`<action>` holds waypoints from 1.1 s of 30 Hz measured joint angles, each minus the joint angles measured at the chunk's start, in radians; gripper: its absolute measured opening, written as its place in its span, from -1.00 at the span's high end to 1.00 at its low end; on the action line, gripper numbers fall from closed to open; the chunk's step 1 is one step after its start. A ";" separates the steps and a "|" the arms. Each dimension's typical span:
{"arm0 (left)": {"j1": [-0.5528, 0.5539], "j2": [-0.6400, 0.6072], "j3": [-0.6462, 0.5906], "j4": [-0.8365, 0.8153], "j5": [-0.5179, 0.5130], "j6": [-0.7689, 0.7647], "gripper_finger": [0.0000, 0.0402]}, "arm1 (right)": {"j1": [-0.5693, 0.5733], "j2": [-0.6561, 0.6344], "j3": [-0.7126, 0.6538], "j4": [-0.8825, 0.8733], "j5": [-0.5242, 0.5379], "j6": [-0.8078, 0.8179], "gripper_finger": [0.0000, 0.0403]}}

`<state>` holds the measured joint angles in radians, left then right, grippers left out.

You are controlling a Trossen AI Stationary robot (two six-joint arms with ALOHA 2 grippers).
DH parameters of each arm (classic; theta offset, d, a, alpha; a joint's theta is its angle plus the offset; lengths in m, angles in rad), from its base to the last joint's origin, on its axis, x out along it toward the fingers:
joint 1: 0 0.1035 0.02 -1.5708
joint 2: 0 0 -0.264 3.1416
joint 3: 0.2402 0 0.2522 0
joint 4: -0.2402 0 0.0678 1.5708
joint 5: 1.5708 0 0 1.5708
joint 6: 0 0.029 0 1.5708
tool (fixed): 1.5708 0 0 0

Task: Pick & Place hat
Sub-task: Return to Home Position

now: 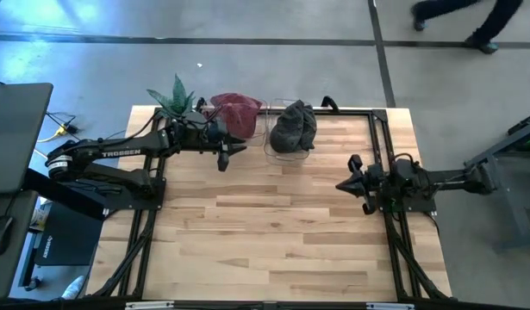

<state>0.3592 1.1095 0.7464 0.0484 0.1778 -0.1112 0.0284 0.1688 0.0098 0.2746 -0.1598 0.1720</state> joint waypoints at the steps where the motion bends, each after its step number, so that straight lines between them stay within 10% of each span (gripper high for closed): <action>1: 0.000 0.000 0.000 -0.001 -0.001 -0.002 0.45 | -0.002 -0.026 0.000 -0.020 0.009 -0.005 1.00; 15: 0.000 -0.001 -0.014 0.016 -0.009 -0.013 0.45 | -0.022 -0.156 0.000 -0.245 0.204 0.025 1.00; 33: 0.001 -0.418 -0.480 0.292 -0.005 -0.025 0.71 | -0.019 -0.154 0.000 -0.248 0.108 0.003 0.95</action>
<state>0.3599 0.6914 0.2664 0.3407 0.1724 -0.1359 0.0093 0.0143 0.0093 0.0269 -0.0516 0.1749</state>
